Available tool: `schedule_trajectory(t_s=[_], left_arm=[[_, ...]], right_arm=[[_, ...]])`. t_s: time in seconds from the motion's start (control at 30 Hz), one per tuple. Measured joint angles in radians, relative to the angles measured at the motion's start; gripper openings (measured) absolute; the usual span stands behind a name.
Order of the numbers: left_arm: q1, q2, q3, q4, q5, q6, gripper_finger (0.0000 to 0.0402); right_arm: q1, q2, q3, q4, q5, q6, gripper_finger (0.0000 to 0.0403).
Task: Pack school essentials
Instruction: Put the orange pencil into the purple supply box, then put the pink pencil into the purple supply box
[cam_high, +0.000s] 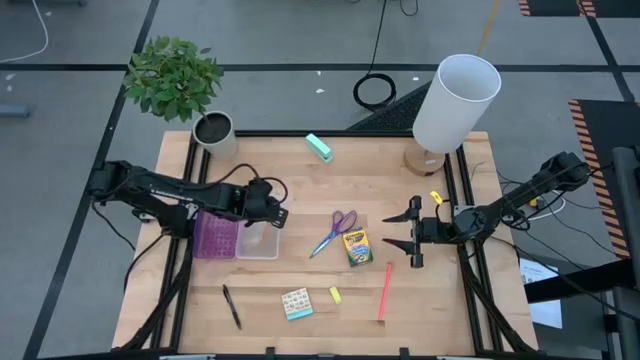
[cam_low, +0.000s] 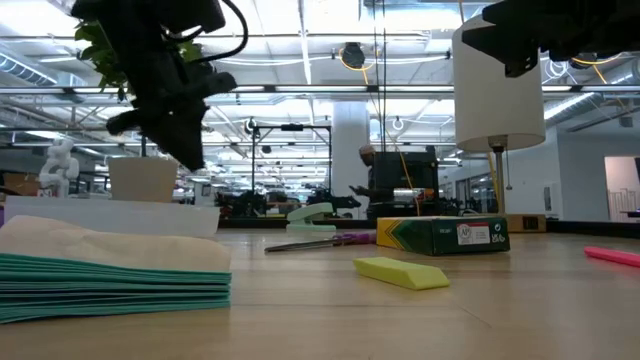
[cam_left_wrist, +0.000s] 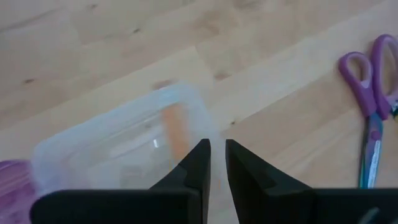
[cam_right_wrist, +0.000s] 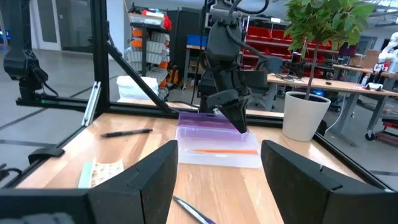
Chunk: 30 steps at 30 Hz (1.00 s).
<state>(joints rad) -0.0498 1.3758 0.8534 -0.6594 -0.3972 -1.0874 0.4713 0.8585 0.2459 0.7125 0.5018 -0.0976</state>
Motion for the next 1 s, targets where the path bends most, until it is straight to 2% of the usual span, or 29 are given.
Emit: schedule_trajectory(t_s=[0.3,0.43,0.67,0.9,1.0], left_arm=[[0.002,0.013,-0.001,0.004,0.004,0.037,0.0080],[0.000,0.014,-0.001,-0.047,0.030,0.051,0.0081],[-0.065,0.014,-0.001,-0.167,0.014,-0.046,0.0067],[-0.126,0.022,-0.001,-0.128,-0.002,-0.105,0.0057],[-0.145,0.033,-0.001,-0.104,-0.019,-0.119,0.0070]], right_arm=[[0.000,0.000,0.000,-0.001,0.000,-0.001,0.0224],[0.000,0.000,0.000,-0.003,0.000,-0.001,0.0224],[0.000,0.000,0.000,-0.014,-0.001,0.007,0.0224],[0.000,0.000,0.000,-0.014,-0.001,0.007,0.0224],[0.000,0.000,0.000,-0.014,-0.001,0.008,0.0224]])
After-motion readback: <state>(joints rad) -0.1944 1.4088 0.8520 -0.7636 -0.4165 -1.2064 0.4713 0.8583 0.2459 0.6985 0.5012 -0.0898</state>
